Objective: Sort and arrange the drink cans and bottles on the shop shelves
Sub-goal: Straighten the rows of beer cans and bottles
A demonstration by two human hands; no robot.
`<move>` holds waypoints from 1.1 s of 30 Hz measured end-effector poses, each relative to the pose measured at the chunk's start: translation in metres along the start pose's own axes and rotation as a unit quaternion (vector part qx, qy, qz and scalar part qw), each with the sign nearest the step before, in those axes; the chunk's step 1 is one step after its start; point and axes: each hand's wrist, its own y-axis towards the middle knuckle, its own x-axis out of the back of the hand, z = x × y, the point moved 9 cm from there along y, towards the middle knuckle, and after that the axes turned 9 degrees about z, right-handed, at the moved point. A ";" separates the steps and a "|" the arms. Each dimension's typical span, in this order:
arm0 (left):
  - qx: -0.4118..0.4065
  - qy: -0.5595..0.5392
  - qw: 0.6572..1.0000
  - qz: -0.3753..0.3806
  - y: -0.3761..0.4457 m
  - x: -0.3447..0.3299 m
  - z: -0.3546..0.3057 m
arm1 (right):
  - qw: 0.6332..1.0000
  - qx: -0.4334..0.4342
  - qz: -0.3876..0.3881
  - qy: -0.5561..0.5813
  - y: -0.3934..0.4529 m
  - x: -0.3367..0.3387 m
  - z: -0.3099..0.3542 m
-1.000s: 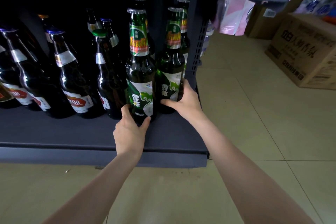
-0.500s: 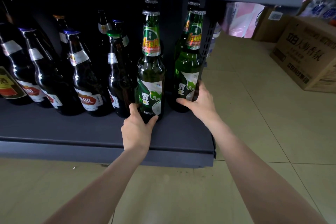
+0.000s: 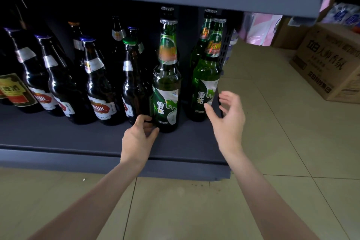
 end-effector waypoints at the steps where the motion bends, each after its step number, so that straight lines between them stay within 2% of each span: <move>1: -0.005 0.002 1.000 -0.005 -0.001 0.004 0.002 | 0.999 0.033 0.003 0.011 -0.007 -0.004 0.016; 3: -0.012 0.010 1.000 -0.013 -0.002 0.008 0.005 | 0.993 0.067 0.092 0.010 -0.011 -0.035 0.042; 4: -0.015 0.014 1.000 -0.015 -0.003 0.010 0.005 | 0.987 0.067 0.143 -0.002 -0.011 -0.055 0.049; 6: -0.024 0.023 0.999 -0.013 -0.005 0.012 0.003 | 0.981 0.041 0.191 -0.013 -0.005 -0.083 0.053; 12: -0.039 0.024 0.999 -0.008 -0.004 0.017 -0.006 | 0.983 -0.031 0.182 0.001 0.004 -0.094 0.048; 18: -0.042 -0.002 0.999 0.015 0.009 -0.019 -0.026 | 0.987 -0.034 0.156 -0.034 -0.015 -0.028 0.037; 22: 0.013 -0.050 0.998 0.020 0.033 -0.050 -0.036 | 0.989 -0.049 0.138 -0.038 -0.014 0.004 0.024; 25: 0.062 -0.092 0.994 -0.006 0.052 -0.060 -0.032 | 0.988 -0.056 0.137 -0.035 -0.012 0.007 0.015; 33: 0.080 -0.141 0.983 -0.082 0.098 -0.063 -0.027 | 0.988 -0.049 0.144 -0.015 -0.008 0.003 0.008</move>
